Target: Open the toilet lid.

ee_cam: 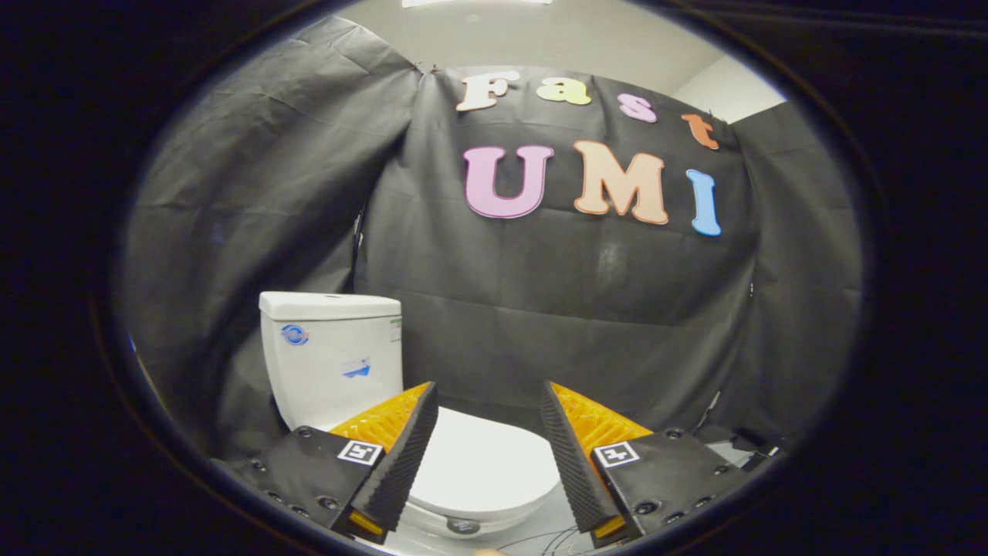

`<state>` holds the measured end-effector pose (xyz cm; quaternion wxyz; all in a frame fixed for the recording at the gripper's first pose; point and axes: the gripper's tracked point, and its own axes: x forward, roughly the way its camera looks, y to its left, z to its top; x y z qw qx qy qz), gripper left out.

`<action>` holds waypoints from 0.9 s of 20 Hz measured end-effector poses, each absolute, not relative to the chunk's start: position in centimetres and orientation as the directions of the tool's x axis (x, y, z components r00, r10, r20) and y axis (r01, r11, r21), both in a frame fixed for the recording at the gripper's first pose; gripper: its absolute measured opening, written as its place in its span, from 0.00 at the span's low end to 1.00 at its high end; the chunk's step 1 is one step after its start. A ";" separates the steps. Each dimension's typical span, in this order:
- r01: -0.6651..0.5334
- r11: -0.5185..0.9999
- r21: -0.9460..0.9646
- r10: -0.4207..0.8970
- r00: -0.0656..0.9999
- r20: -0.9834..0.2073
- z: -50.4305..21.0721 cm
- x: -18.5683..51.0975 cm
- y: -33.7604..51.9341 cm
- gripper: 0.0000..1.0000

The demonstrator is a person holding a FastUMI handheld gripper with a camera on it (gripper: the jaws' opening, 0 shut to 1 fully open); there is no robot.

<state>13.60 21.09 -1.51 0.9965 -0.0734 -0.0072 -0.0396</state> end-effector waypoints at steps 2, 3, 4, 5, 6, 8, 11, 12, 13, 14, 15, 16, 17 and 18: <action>0.077 0.986 -0.148 -0.076 0.997 0.013 -1.9 13.1 21.4 0.84; 0.069 0.988 -0.136 -0.066 0.997 0.026 -1.6 13.2 21.6 0.84; 0.058 0.991 -0.119 -0.055 0.998 0.030 -1.7 13.2 21.9 0.84; 0.047 0.993 -0.106 -0.044 0.999 0.030 -1.8 13.3 22.2 0.84; 0.040 0.994 -0.102 -0.037 0.999 0.029 -1.9 13.5 22.4 0.84; 0.035 0.994 -0.105 -0.032 0.999 0.027 -2.1 13.5 22.6 0.84; 0.027 0.994 -0.106 -0.026 1.000 0.016 -2.3 13.7 22.9 0.84; 0.035 0.994 -0.108 -0.034 0.999 0.011 -2.4 13.6 22.7 0.84; 0.039 0.994 -0.104 -0.038 0.999 0.011 -2.4 13.6 22.6 0.84; 0.042 0.994 -0.097 -0.041 0.999 0.014 -2.4 13.6 22.6 0.84; 0.048 0.995 -0.089 -0.046 0.999 0.017 -2.4 13.5 22.5 0.84; 0.058 0.995 -0.082 -0.056 0.998 0.020 -2.4 13.4 22.4 0.84; 0.063 0.995 -0.075 -0.062 0.998 0.021 -2.4 13.4 22.3 0.84; 0.064 0.995 -0.072 -0.062 0.998 0.024 -2.3 13.4 22.3 0.84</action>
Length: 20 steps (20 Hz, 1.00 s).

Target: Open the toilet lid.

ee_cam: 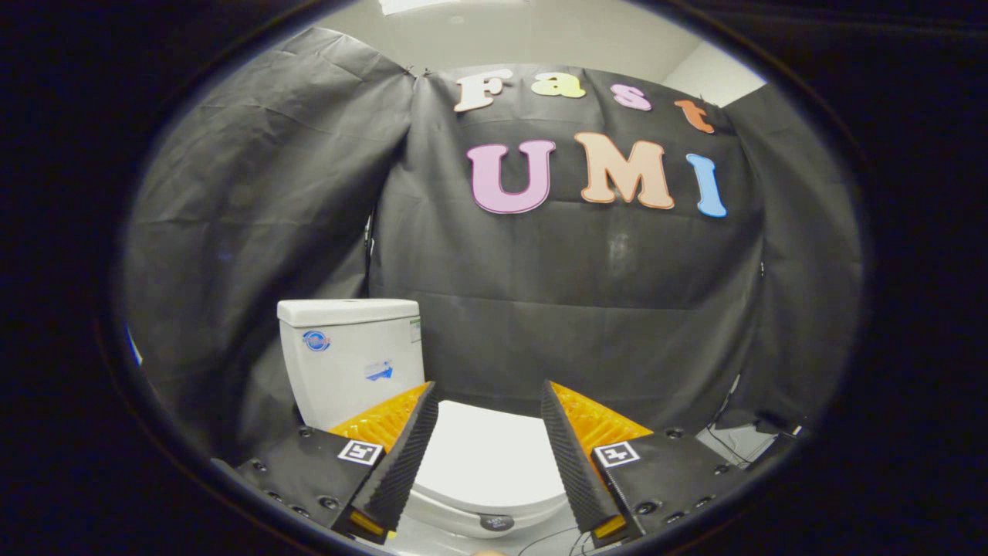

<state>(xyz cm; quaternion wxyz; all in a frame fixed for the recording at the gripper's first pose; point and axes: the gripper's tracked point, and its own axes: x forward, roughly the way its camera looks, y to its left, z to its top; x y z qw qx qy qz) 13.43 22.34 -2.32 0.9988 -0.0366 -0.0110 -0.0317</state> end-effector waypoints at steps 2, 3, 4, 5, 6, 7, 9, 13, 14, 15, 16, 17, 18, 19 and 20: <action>0.069 0.995 -0.075 -0.067 0.997 0.029 -2.2 13.4 22.3 0.84; 0.072 0.994 -0.076 -0.070 0.997 0.032 -2.1 13.3 22.2 0.84; 0.076 0.994 -0.077 -0.073 0.997 0.037 -2.0 13.3 22.2 0.84; 0.078 0.994 -0.075 -0.075 0.996 0.041 -1.9 13.3 22.2 0.84; 0.079 0.994 -0.072 -0.076 0.996 0.046 -1.8 13.2 22.2 0.84; 0.083 0.994 -0.068 -0.080 0.996 0.049 -1.8 13.2 22.1 0.84; 0.089 0.994 -0.061 -0.086 0.995 0.056 -1.6 13.1 21.9 0.84; 0.096 0.994 -0.050 -0.093 0.994 0.061 -1.7 13.0 21.9 0.84; 0.097 0.994 -0.047 -0.094 0.994 0.061 -1.7 13.1 21.9 0.84; 0.097 0.994 -0.045 -0.094 0.994 0.062 -1.7 13.1 21.9 0.84; 0.098 0.994 -0.045 -0.095 0.994 0.062 -1.8 13.0 22.0 0.84; 0.098 0.994 -0.045 -0.095 0.994 0.060 -1.8 13.0 22.0 0.84; 0.100 0.994 -0.044 -0.097 0.993 0.059 -1.8 13.1 21.9 0.84; 0.101 0.994 -0.041 -0.098 0.993 0.059 -1.7 13.1 21.9 0.84; 0.102 0.994 -0.039 -0.099 0.993 0.059 -1.8 13.1 21.9 0.84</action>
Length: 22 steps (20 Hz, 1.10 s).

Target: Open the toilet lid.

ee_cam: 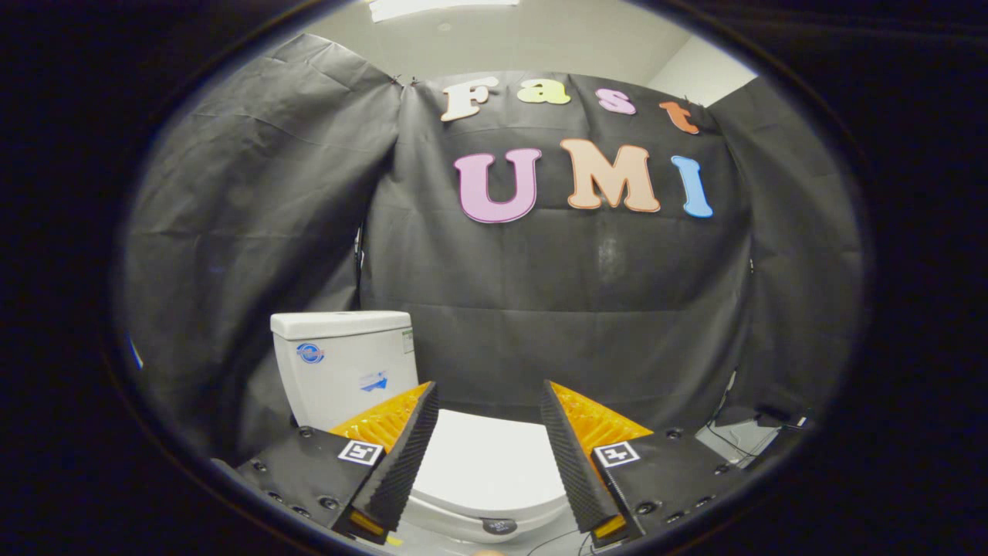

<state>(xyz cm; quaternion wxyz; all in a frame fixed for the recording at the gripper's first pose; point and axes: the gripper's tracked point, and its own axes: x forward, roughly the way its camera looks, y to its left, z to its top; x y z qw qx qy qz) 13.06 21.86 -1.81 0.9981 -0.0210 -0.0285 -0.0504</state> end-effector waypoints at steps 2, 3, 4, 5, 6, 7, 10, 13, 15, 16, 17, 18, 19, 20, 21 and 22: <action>0.104 0.994 -0.037 -0.102 0.993 0.061 -1.8 13.0 21.8 0.84; 0.105 0.994 -0.036 -0.103 0.993 0.063 -1.6 12.9 21.8 0.84; 0.106 0.994 -0.036 -0.103 0.993 0.065 -1.7 12.9 21.8 0.84; 0.106 0.994 -0.036 -0.104 0.992 0.067 -1.6 12.9 21.8 0.84; 0.107 0.994 -0.035 -0.104 0.992 0.068 -1.6 13.0 21.7 0.84; 0.107 0.994 -0.034 -0.104 0.992 0.070 -1.5 13.0 21.8 0.84; 0.107 0.994 -0.032 -0.105 0.992 0.073 -1.5 13.0 21.8 0.84; 0.110 0.994 -0.030 -0.107 0.991 0.078 -1.4 12.8 21.8 0.84; 0.110 0.994 -0.029 -0.107 0.991 0.082 -1.3 12.9 21.8 0.84; 0.110 0.994 -0.028 -0.107 0.991 0.082 -1.3 12.9 21.8 0.84; 0.110 0.994 -0.027 -0.107 0.991 0.083 -1.3 12.9 21.8 0.84; 0.110 0.994 -0.025 -0.108 0.991 0.082 -1.3 12.8 21.7 0.84; 0.111 0.994 -0.023 -0.109 0.991 0.081 -1.4 12.9 21.7 0.84; 0.112 0.993 -0.021 -0.110 0.991 0.079 -1.5 12.9 21.7 0.84; 0.112 0.994 -0.019 -0.110 0.991 0.078 -1.5 12.9 21.7 0.84; 0.112 0.994 -0.017 -0.111 0.991 0.077 -1.5 12.9 21.7 0.84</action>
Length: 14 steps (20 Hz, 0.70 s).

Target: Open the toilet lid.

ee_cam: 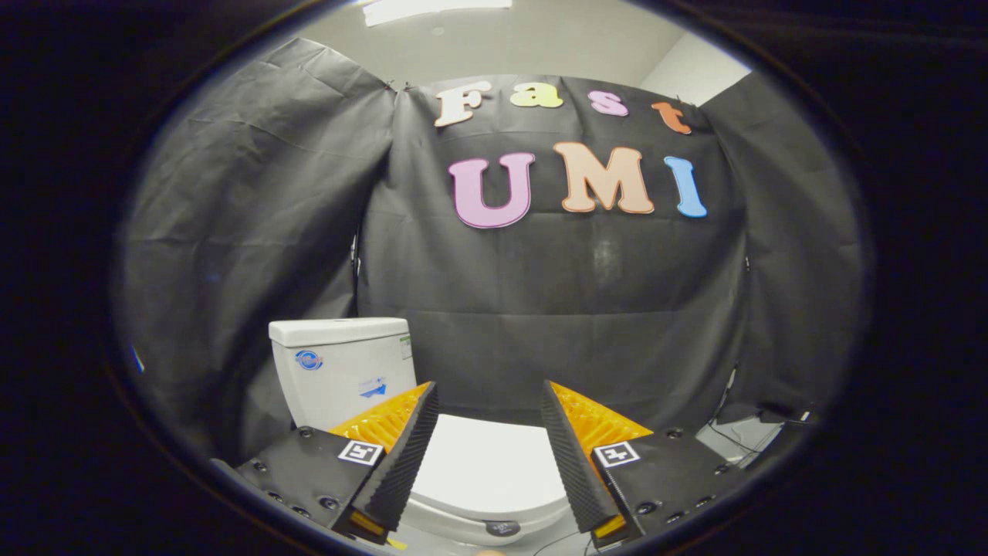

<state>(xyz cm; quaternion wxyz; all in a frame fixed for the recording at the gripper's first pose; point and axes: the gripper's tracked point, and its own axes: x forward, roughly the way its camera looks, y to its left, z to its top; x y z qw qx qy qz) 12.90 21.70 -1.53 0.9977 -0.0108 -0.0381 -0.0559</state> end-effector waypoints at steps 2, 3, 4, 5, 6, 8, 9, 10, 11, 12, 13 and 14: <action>0.112 0.994 -0.014 -0.111 0.991 0.077 -1.6 12.9 21.7 0.84; 0.112 0.994 -0.012 -0.111 0.991 0.077 -1.6 12.9 21.7 0.84; 0.113 0.994 -0.006 -0.112 0.991 0.076 -1.8 12.9 21.7 0.84; 0.115 0.993 0.001 -0.115 0.990 0.076 -1.8 12.9 21.6 0.84; 0.118 0.993 0.009 -0.118 0.990 0.075 -2.0 12.9 21.5 0.84; 0.134 0.991 0.023 -0.135 0.989 0.067 -2.3 12.9 21.2 0.84; 0.143 0.989 0.029 -0.145 0.987 0.065 -2.4 12.8 20.9 0.84; 0.151 0.988 0.037 -0.153 0.986 0.065 -2.4 12.7 20.7 0.84; 0.159 0.986 0.047 -0.162 0.984 0.069 -2.3 12.6 20.5 0.84; 0.167 0.984 0.060 -0.172 0.982 0.076 -2.3 12.5 20.2 0.84; 0.174 0.982 0.078 -0.181 0.980 0.082 -2.3 12.5 19.9 0.84; 0.182 0.978 0.097 -0.191 0.978 0.089 -2.3 12.5 19.6 0.84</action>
